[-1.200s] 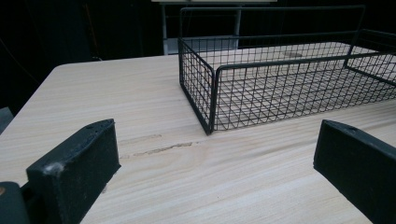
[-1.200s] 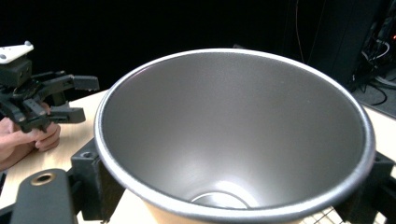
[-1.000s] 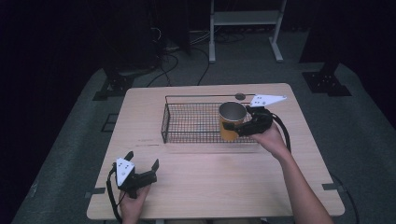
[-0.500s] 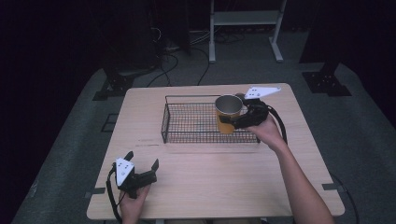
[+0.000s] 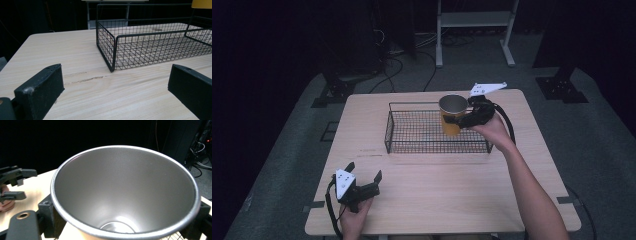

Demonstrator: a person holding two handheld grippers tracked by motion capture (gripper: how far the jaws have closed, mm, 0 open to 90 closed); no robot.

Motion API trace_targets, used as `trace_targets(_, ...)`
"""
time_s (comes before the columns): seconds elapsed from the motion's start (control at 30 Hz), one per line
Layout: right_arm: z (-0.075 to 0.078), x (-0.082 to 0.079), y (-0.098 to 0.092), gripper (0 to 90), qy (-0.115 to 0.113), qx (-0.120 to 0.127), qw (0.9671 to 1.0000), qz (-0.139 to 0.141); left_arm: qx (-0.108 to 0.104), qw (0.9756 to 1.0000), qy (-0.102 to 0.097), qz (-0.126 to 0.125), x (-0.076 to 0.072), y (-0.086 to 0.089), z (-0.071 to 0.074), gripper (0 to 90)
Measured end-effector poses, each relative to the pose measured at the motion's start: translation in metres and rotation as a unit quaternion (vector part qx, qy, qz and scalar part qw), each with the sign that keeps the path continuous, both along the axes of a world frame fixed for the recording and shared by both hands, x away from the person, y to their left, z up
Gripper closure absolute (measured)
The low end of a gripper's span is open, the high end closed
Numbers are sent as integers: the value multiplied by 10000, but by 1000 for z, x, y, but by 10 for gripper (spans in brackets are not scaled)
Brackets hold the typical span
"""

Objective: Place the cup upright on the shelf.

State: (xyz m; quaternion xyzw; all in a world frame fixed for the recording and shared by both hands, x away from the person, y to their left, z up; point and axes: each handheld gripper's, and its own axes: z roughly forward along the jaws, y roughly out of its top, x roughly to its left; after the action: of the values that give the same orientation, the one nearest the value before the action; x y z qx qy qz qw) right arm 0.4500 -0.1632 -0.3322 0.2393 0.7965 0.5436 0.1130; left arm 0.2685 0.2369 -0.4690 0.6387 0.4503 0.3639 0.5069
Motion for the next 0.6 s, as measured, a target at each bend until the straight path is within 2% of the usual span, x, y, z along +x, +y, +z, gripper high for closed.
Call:
trace_targets(0.27, -2, 21, 4, 135, 116, 26, 9999, -49, -3, 10000, 1, 1, 0, 0, 0, 0)
trace_targets(0.6, -1, 38, 9, 135, 181, 67, 9998, -62, 1, 10000, 2, -2, 0, 0, 0, 0)
